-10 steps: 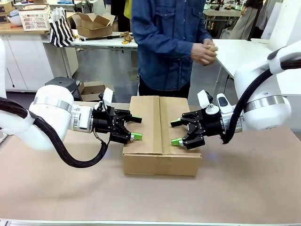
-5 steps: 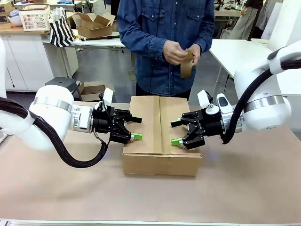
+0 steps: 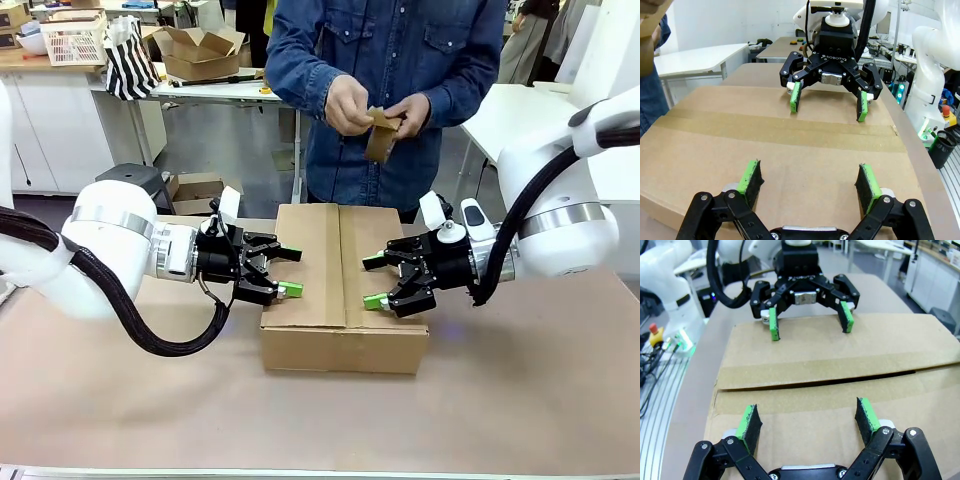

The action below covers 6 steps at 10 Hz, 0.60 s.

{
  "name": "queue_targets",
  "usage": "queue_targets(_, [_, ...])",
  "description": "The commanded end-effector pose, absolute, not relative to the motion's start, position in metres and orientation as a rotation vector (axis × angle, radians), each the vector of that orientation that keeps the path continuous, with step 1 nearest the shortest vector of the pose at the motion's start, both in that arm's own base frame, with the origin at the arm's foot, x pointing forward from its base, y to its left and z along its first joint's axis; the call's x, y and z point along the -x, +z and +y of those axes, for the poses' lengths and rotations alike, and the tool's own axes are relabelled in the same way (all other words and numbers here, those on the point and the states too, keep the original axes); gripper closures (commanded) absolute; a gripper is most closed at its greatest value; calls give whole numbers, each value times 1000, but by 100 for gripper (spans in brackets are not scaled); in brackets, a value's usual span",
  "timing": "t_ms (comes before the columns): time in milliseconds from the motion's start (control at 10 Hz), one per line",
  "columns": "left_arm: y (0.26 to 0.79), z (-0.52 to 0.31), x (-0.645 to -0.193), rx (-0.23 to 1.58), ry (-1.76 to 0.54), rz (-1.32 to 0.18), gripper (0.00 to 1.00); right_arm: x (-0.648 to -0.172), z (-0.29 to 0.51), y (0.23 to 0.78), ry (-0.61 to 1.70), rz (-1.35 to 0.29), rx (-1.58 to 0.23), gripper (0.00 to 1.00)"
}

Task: Pack the gift set into the box.
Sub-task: Press and hold the closed box until the human finishes sealing it.

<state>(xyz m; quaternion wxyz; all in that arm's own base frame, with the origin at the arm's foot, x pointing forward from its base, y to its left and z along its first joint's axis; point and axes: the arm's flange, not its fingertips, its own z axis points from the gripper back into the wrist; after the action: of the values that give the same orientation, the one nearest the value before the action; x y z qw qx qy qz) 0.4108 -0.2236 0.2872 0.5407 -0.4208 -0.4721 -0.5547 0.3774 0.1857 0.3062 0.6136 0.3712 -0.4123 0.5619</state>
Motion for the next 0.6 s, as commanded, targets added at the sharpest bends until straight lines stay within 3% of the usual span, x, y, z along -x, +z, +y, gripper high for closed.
queue_targets(0, [288,-224,-411,1004,-1314,-1126,0,-377,186,304,1285,-953,-861,0])
queue_targets(500, [288,-224,-411,1004,-1314,-1126,0,-377,186,304,1285,-953,-861,0])
